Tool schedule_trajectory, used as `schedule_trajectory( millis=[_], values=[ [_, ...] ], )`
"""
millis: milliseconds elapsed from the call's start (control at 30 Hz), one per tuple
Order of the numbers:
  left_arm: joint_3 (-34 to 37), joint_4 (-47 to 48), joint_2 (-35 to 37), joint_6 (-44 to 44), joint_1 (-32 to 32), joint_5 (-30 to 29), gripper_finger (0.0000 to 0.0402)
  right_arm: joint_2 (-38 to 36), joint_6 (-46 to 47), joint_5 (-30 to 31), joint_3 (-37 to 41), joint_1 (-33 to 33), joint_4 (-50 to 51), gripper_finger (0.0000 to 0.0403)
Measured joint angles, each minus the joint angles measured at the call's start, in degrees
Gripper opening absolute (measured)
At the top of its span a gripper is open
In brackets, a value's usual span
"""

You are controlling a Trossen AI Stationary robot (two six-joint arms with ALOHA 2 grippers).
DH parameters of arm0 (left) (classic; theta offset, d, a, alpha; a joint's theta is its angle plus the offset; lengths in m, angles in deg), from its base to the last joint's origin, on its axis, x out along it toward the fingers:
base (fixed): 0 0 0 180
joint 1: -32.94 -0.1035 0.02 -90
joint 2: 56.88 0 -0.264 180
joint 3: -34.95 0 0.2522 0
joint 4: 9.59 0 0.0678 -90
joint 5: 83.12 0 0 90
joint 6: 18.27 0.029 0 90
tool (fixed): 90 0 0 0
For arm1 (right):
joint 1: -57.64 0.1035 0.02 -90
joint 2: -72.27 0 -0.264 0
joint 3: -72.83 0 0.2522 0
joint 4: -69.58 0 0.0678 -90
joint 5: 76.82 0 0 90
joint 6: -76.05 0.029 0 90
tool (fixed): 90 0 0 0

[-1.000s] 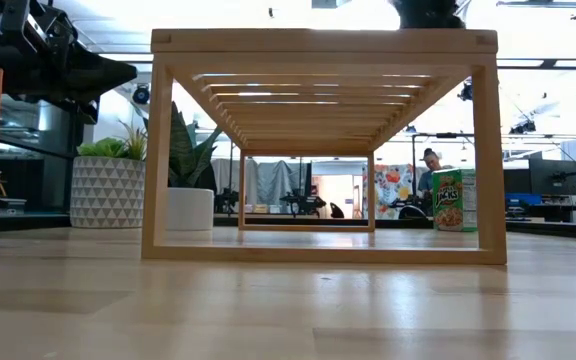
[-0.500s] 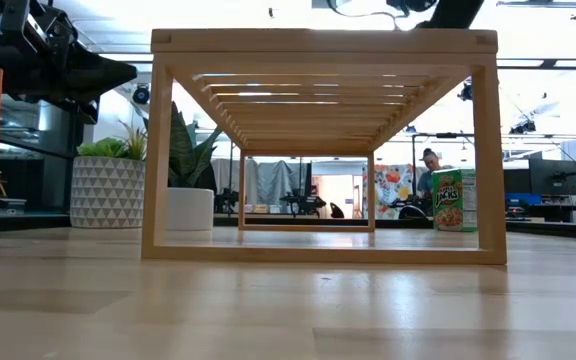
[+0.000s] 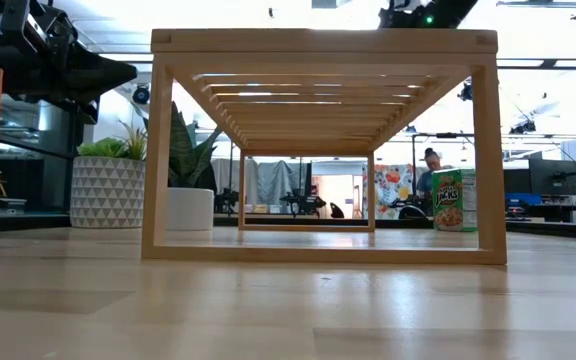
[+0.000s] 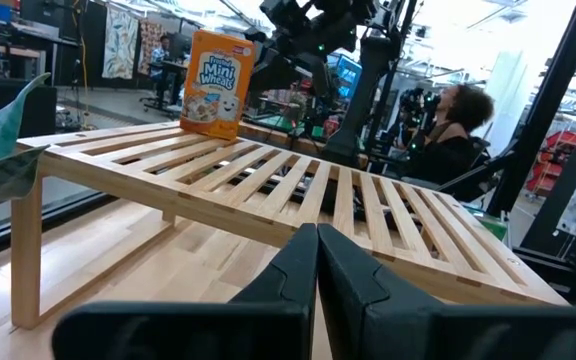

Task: Stack cereal on shelf
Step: Put the top right orange cereal box on the shelf, then put the orange cereal box on the shelf aligned with the other orange cereal box

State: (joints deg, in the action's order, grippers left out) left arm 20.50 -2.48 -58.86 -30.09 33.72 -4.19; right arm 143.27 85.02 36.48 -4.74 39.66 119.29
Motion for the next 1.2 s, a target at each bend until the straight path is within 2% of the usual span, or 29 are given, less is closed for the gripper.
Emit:
schedule_trajectory(
  millis=[300,600,833,1067,1200],
  values=[
    [0.01,-0.01,-0.01,-0.01,0.01,0.0,0.0003,-0.13,1.21,-5.82,0.0,0.0,0.22,0.0],
    [0.02,-0.02,-0.01,-0.01,0.0,0.0,0.0003,-0.13,1.49,-8.03,0.0,0.0,0.34,0.0],
    [0.0,0.0,0.0,0.0,0.0,0.0,0.0003,-0.72,1.05,-10.25,0.0,0.0,5.82,0.0],
    [0.01,-0.01,0.0,0.0,0.01,0.01,0.0003,-5.96,5.22,-10.06,0.0,0.67,20.79,0.0],
    [0.01,-0.02,0.0,-0.01,0.02,0.0,0.0003,-11.95,7.05,-9.68,2.16,4.55,20.11,0.0]
  ],
)
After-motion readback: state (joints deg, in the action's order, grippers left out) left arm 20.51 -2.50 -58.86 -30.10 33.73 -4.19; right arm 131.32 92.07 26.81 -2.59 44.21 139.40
